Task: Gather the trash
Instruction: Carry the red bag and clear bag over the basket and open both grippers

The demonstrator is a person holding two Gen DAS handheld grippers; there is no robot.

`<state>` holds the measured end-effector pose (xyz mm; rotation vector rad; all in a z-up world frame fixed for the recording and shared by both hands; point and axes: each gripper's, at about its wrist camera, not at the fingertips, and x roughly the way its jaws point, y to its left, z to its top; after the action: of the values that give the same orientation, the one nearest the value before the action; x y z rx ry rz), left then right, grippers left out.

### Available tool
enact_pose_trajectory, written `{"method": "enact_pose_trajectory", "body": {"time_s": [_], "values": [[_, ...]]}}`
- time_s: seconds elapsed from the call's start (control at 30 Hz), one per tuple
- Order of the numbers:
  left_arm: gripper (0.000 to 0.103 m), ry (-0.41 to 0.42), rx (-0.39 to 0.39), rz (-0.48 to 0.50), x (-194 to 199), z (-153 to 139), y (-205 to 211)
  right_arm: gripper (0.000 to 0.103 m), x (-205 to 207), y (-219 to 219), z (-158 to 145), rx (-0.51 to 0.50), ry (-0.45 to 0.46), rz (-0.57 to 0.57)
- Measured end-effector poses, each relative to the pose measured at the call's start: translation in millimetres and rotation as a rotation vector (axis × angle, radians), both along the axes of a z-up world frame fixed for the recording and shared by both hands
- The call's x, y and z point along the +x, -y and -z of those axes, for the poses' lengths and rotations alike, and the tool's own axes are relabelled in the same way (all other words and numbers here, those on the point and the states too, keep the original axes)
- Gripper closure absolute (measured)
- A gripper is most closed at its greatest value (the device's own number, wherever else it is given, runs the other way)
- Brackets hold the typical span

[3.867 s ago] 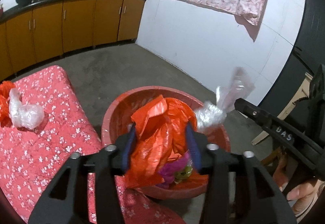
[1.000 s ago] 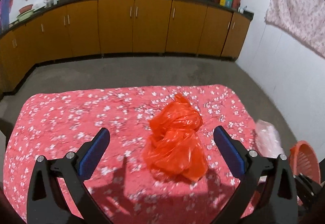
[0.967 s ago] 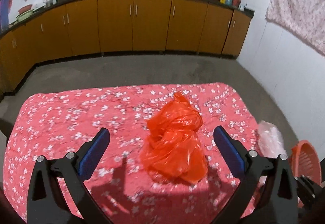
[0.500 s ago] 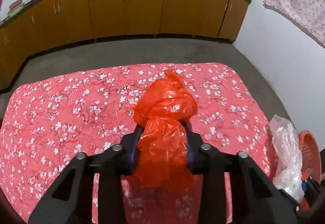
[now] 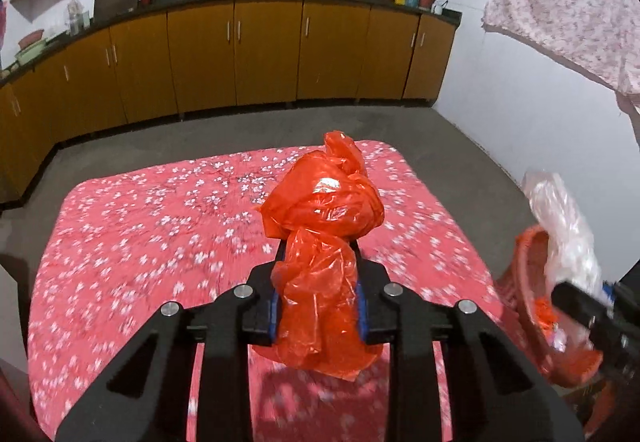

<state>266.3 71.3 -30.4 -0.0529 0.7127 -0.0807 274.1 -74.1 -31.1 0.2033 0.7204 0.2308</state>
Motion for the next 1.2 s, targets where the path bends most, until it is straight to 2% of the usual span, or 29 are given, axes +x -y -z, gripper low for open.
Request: {"method": "enact_pose_trajectory", "body": {"time_s": [0.27,0.53,0.83,1.2], "values": [[0.076,0.06,0.001,0.075,-41,-25,32,0.056,-48,38,-30,-0.036,0.064,0.079],[0.076,0.081,-0.03,0.153,-62,-39,61,0.056,-79,81,-41,-0.03,0.078,0.161],[0.076,0.083,-0.064,0.206,-69,-40,98,0.056,-94,116,-37,-0.019,0.072,0.233],[0.076,0.05,-0.091,0.295,-74,-25,148,0.056,-91,147,-24,-0.043,0.055,0.28]]}}
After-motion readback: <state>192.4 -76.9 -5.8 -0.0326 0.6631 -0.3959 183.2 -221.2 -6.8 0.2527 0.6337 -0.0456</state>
